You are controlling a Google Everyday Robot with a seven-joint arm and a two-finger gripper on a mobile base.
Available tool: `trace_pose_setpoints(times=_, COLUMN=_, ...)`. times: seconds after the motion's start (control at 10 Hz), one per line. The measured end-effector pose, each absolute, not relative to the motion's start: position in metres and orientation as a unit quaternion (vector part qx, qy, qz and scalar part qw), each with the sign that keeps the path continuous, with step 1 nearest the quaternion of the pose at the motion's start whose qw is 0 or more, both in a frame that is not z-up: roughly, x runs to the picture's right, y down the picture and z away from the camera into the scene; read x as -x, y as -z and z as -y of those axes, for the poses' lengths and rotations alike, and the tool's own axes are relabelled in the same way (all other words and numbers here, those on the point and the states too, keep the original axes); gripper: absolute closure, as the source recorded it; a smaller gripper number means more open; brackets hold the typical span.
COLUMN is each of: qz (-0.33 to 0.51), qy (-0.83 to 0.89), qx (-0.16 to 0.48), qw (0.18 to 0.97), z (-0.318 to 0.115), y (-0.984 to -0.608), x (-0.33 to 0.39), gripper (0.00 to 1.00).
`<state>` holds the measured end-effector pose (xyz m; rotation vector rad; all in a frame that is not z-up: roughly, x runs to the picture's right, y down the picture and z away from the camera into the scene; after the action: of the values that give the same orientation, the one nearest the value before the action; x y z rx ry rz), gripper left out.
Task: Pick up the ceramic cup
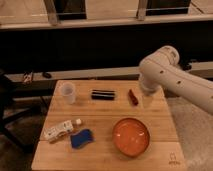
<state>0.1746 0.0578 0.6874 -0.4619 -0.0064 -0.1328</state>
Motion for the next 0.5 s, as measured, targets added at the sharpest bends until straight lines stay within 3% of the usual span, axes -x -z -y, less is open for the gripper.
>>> trace_pose_setpoints(times=0.5, qz=0.018, qy=0.113, qx=0.212, qw=0.971, z=-0.038, y=-0.693, x=-0.123, gripper=0.20)
